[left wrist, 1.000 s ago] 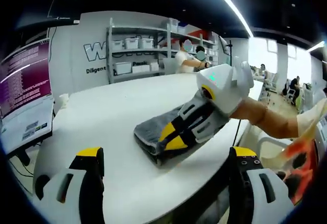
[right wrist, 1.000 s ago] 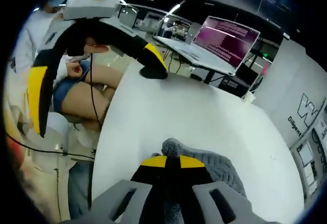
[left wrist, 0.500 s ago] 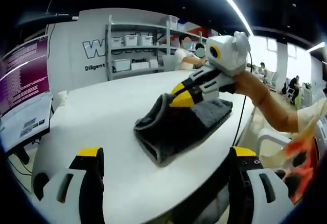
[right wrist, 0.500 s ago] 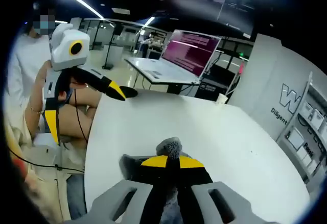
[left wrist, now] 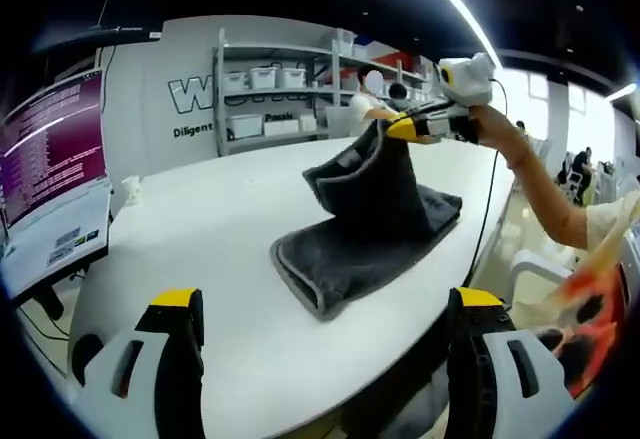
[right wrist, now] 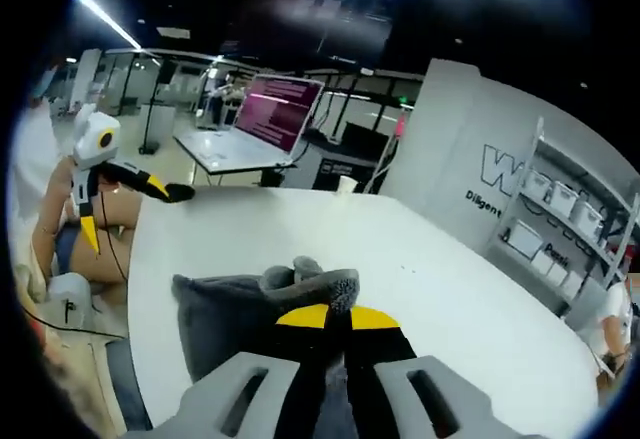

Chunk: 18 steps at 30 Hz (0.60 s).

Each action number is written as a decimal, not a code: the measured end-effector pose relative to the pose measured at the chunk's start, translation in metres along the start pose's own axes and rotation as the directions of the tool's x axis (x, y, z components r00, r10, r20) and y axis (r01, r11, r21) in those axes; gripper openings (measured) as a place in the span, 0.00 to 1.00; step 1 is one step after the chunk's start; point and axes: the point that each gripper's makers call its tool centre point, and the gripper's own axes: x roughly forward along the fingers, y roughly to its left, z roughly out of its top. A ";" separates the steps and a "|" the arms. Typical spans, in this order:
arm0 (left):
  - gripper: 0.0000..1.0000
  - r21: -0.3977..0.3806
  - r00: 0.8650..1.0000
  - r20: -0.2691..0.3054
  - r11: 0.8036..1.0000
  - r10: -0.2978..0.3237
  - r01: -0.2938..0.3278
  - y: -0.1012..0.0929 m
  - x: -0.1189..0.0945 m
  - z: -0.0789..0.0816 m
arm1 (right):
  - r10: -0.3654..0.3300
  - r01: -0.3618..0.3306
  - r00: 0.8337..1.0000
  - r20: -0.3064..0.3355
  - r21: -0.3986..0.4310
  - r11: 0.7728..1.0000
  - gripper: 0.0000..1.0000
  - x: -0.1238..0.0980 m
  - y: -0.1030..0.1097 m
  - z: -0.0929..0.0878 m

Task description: Open the folded towel by lifting each exposed corner and separating the folded layers until the towel lies flat within the target outline without major curled edges

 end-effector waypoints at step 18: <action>1.00 -0.005 1.000 -0.011 1.000 -0.002 0.002 -0.003 -0.002 -0.005 | -0.256 0.265 0.963 -0.083 0.133 0.955 0.00 -0.077 -0.112 -0.068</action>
